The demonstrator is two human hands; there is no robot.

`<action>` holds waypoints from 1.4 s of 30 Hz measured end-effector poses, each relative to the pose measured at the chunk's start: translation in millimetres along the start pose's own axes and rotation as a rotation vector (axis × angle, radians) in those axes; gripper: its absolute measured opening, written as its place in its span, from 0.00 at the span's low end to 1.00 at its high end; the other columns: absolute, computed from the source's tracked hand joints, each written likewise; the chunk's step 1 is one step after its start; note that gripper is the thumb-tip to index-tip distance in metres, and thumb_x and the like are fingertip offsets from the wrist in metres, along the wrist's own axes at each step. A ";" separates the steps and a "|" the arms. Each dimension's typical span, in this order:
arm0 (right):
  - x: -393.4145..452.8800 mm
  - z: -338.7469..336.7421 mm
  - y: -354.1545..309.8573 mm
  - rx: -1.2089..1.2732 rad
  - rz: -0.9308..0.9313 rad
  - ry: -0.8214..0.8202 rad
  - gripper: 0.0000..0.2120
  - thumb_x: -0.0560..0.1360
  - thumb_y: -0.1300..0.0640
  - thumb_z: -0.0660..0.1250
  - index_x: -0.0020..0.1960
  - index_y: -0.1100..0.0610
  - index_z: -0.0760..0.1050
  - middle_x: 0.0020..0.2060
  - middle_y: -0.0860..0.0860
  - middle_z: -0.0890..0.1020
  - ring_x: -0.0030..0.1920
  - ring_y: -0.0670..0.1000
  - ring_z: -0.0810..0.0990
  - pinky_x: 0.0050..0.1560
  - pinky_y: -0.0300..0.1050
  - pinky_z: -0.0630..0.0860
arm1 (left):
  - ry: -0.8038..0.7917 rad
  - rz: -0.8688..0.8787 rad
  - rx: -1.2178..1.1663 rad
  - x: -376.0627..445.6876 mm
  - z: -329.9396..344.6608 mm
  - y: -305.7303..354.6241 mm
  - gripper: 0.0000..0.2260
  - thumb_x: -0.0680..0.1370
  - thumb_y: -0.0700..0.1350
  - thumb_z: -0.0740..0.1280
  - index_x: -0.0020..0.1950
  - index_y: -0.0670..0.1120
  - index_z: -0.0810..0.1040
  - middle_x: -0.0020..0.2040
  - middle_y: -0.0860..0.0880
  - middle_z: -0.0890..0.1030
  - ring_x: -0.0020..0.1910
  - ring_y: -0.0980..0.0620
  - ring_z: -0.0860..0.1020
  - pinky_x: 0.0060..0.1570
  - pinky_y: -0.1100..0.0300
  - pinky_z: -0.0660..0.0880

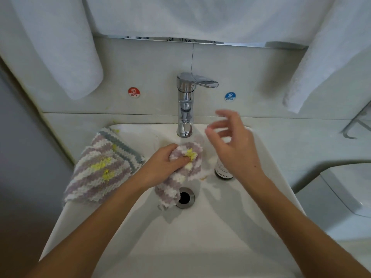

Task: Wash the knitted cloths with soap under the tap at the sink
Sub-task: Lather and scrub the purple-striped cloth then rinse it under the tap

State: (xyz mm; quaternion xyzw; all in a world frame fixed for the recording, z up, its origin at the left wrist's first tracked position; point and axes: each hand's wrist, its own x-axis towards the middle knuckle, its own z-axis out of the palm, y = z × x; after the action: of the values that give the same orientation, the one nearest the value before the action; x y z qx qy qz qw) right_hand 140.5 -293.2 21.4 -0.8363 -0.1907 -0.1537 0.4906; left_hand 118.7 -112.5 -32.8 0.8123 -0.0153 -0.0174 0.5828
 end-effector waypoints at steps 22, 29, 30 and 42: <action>88.2 -10.6 -17.4 -0.448 -0.501 0.241 0.17 0.77 0.44 0.64 0.47 0.56 0.83 0.37 0.51 0.84 0.36 0.53 0.81 0.36 0.52 0.78 | -0.038 -0.051 -0.018 -4.1 -10.1 11.2 0.06 0.79 0.46 0.67 0.53 0.46 0.80 0.48 0.47 0.84 0.45 0.52 0.83 0.45 0.63 0.77; 96.5 -7.8 -24.7 -0.458 -0.483 0.242 0.16 0.78 0.44 0.63 0.47 0.55 0.83 0.37 0.51 0.84 0.37 0.52 0.80 0.37 0.52 0.77 | -0.080 -0.094 -0.004 -6.6 -11.6 15.9 0.06 0.78 0.46 0.67 0.53 0.47 0.80 0.49 0.47 0.84 0.46 0.52 0.82 0.46 0.64 0.76; 96.7 -7.7 -25.4 -0.462 -0.482 0.241 0.16 0.78 0.44 0.63 0.47 0.55 0.83 0.37 0.51 0.84 0.37 0.52 0.80 0.37 0.52 0.77 | -0.083 -0.103 -0.006 -6.7 -12.5 15.8 0.07 0.78 0.46 0.67 0.54 0.46 0.80 0.49 0.46 0.84 0.48 0.49 0.82 0.49 0.60 0.77; 98.7 -6.1 -28.5 -0.493 -0.476 0.272 0.17 0.78 0.43 0.62 0.48 0.53 0.83 0.38 0.49 0.84 0.37 0.51 0.81 0.36 0.48 0.76 | -0.146 -0.173 0.052 -7.6 -21.1 16.6 0.09 0.78 0.42 0.66 0.50 0.36 0.76 0.38 0.48 0.78 0.35 0.55 0.76 0.39 0.64 0.71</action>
State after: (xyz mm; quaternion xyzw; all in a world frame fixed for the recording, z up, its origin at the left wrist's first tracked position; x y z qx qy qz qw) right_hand 213.6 -269.2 89.8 -0.8335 -0.2702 -0.4146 0.2459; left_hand 112.0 -97.5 -10.3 0.8219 0.0120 -0.1261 0.5554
